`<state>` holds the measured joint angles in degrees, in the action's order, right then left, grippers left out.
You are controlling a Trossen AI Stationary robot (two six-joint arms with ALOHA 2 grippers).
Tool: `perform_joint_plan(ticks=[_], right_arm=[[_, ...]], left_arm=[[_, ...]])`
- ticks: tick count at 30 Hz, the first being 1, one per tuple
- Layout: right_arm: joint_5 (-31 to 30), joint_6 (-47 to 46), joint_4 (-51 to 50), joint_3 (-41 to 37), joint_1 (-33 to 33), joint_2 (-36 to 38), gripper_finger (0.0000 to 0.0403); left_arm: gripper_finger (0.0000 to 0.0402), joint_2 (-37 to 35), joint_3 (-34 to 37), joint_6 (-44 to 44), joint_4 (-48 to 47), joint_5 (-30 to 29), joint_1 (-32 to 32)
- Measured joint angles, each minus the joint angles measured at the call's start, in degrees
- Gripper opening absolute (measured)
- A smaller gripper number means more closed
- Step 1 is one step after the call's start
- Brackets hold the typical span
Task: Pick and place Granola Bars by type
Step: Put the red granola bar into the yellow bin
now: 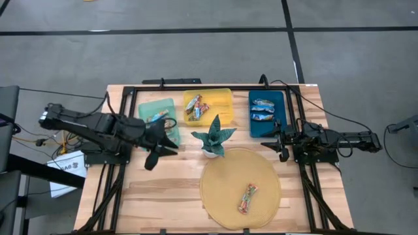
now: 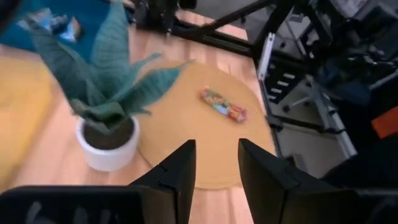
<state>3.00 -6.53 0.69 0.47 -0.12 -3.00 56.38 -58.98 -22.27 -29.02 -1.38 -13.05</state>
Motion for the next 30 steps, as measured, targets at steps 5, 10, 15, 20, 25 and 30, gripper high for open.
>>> perform_joint_plan(ticks=[5, 10, 15, 20, 25, 30], right_arm=[[0.0, 0.0, 0.2, 0.0, 0.0, 0.0, 0.0169], [0.0, 0.0, 0.3, 0.0, 0.0, 0.0, 0.0169], [0.0, 0.0, 0.3, 0.0, 0.0, 0.0, 0.0169], [0.0, 0.0, 0.2, 0.0, 0.0, 0.0, 0.0169], [0.0, 0.0, 0.2, 0.0, 0.0, 0.0, 0.0169], [0.0, 0.0, 0.1, 0.0, 0.0, 0.0, 0.0169]], left_arm=[[0.0112, 0.7, 0.0, -4.3, 0.5, -3.7, -3.1], [0.0112, 0.5, 0.0, -5.3, -3.8, -8.2, -2.9], [0.0112, -4.2, 3.5, -9.6, -5.0, -8.4, -2.3], [0.0112, -10.8, 11.7, -6.6, 3.4, -6.3, -2.6], [0.0112, -13.0, 16.2, -1.1, 8.0, -1.8, -2.7], [0.0112, -13.2, 16.6, 4.9, 9.1, -0.6, -2.6]])
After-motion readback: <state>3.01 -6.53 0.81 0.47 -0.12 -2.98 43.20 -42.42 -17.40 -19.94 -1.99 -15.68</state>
